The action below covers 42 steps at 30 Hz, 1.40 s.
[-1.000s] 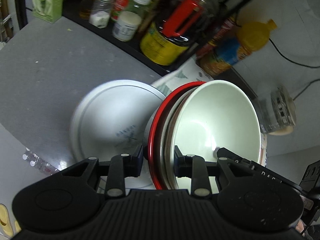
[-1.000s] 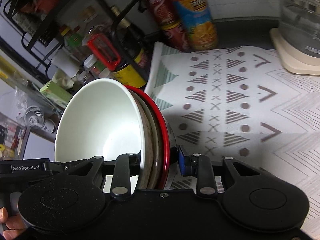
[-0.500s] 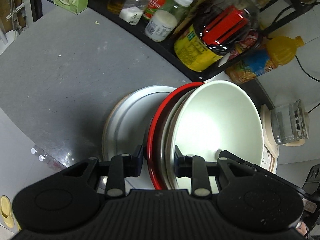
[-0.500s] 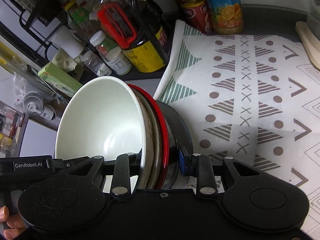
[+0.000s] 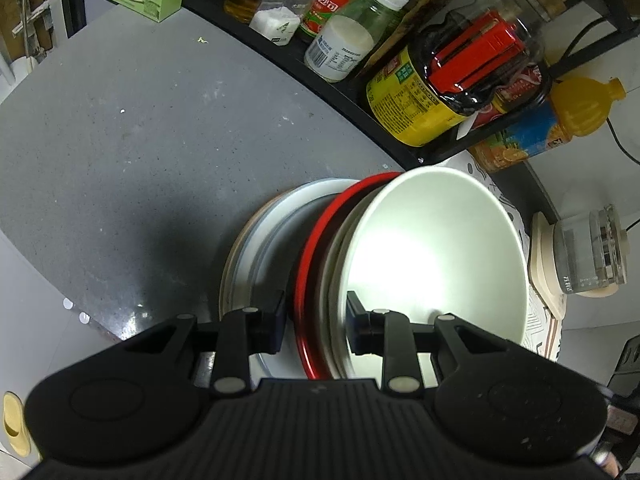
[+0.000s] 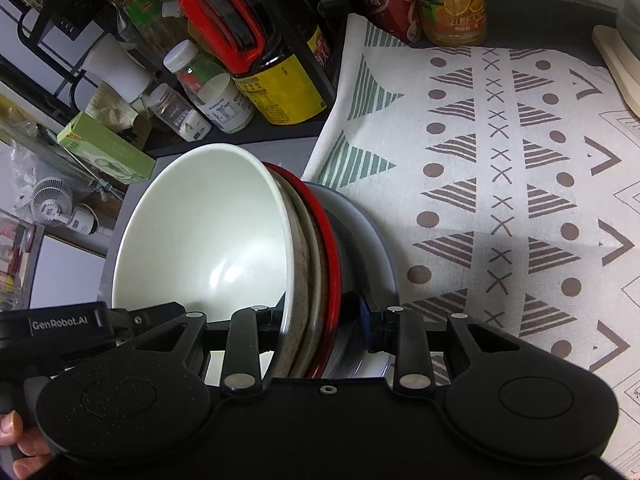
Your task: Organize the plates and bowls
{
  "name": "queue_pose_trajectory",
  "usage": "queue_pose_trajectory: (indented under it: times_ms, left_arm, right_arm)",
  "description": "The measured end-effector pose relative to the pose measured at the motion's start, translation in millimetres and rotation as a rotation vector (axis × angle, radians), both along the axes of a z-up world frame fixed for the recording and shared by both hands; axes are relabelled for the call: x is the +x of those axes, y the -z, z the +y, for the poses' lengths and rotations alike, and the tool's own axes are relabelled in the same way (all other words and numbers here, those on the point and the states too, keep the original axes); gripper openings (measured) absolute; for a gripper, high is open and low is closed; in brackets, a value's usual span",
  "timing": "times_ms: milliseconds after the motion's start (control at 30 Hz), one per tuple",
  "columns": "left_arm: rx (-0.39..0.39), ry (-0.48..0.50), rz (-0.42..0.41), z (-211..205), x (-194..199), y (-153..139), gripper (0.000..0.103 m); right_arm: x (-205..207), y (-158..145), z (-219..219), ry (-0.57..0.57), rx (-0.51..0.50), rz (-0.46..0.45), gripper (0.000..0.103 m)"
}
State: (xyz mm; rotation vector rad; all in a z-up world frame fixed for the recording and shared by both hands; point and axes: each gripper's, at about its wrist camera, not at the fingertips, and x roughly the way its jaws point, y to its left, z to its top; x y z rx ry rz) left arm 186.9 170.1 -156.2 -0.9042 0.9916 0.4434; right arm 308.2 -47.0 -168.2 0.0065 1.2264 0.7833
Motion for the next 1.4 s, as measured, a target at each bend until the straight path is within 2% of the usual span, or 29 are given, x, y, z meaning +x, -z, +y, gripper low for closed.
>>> queue_pose_trajectory:
  times_ms: [233, 400, 467, 567, 767, 867, 933, 1033, 1200, 1300, 1400]
  left_arm:
    - [0.008, -0.001, -0.009, -0.2, -0.1, 0.0, 0.028]
    - [0.015, 0.010, -0.013, -0.9, 2.2, -0.1, 0.029]
    - [0.015, 0.000, -0.030, -0.4, -0.1, -2.4, 0.031]
    - [0.042, 0.011, -0.055, -2.2, -1.3, -10.3, 0.034]
    - [0.097, 0.053, -0.091, -5.6, 2.5, -26.3, 0.052]
    - [0.101, 0.062, -0.144, -6.8, -0.8, -35.8, 0.058]
    - [0.114, 0.062, -0.173, -8.1, -3.6, -42.6, 0.068]
    - [0.150, 0.073, -0.204, -10.3, -6.5, -51.2, 0.071]
    - [0.181, 0.125, -0.243, -18.2, -9.4, -62.1, 0.072]
    - [0.216, 0.165, -0.251, -26.2, -8.5, -69.5, 0.081]
    - [0.255, 0.209, -0.262, -33.7, -8.2, -77.0, 0.086]
  right_arm:
    - [-0.4, 6.1, -4.2, 0.053, 0.012, 0.045, 0.031]
    - [-2.9, 4.2, -6.7, 0.082, 0.030, 0.039, 0.037]
    - [-5.4, -3.4, -11.3, 0.098, 0.053, 0.017, 0.055]
    - [-11.0, -17.7, -21.0, 0.127, 0.070, -0.031, 0.067]
    - [-17.6, -33.8, -45.3, 0.200, 0.095, -0.082, 0.084]
    - [-19.8, -40.0, -56.7, 0.228, 0.084, -0.125, 0.089]
    - [-22.0, -44.1, -65.2, 0.252, 0.081, -0.153, 0.090]
    - [-26.7, -49.7, -78.4, 0.293, 0.089, -0.190, 0.095]
    - [-38.4, -58.2, -97.3, 0.355, 0.083, -0.250, 0.096]
    - [-45.8, -63.4, -106.1, 0.373, 0.078, -0.281, 0.097]
    - [-52.7, -67.7, -116.5, 0.394, 0.083, -0.301, 0.100]
